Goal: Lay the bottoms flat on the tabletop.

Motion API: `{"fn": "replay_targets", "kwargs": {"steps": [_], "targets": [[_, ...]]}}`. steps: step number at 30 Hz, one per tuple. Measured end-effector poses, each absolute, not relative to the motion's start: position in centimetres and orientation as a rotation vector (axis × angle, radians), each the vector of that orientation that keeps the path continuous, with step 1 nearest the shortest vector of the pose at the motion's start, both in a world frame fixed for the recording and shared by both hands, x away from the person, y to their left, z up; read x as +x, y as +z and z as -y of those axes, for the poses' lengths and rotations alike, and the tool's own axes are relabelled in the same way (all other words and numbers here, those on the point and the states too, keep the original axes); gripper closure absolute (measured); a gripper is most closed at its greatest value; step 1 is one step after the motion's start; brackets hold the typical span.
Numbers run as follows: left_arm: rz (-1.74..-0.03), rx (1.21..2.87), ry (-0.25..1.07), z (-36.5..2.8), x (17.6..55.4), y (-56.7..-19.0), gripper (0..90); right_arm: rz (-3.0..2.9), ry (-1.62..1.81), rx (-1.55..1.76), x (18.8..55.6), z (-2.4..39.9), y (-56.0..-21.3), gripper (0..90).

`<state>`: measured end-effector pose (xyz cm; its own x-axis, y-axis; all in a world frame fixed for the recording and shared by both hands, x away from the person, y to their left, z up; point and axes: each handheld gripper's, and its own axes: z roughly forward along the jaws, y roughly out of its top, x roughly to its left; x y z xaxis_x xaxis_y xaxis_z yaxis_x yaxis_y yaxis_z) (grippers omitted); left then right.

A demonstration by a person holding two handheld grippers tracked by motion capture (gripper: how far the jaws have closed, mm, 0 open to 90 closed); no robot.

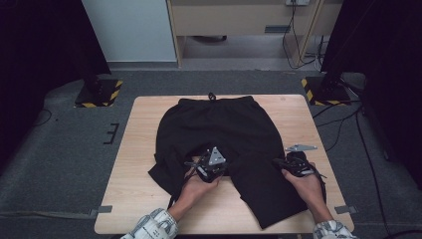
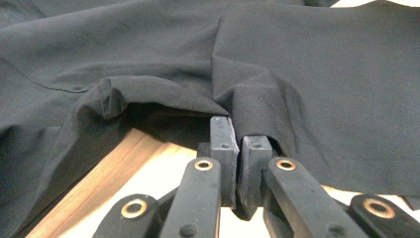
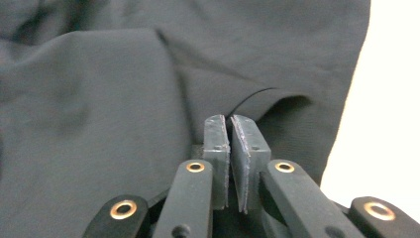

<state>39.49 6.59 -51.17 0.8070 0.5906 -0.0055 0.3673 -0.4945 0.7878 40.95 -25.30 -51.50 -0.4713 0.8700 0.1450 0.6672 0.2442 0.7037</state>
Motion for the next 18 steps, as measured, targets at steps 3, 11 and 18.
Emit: {"fn": "replay_targets", "kwargs": {"steps": [3,11,18], "targets": [[-0.702,2.142,0.336,-6.7,39.5,-51.1,86.8,-2.242,1.057,1.44,40.9,25.4,-51.5,70.5],[-0.7,2.154,0.335,-6.5,39.5,-51.3,87.0,-2.24,1.01,1.434,41.4,24.9,-51.8,57.2],[-0.712,2.124,0.327,-6.7,39.5,-50.9,87.6,-2.291,1.066,1.344,41.1,23.6,-51.0,89.1]]}}
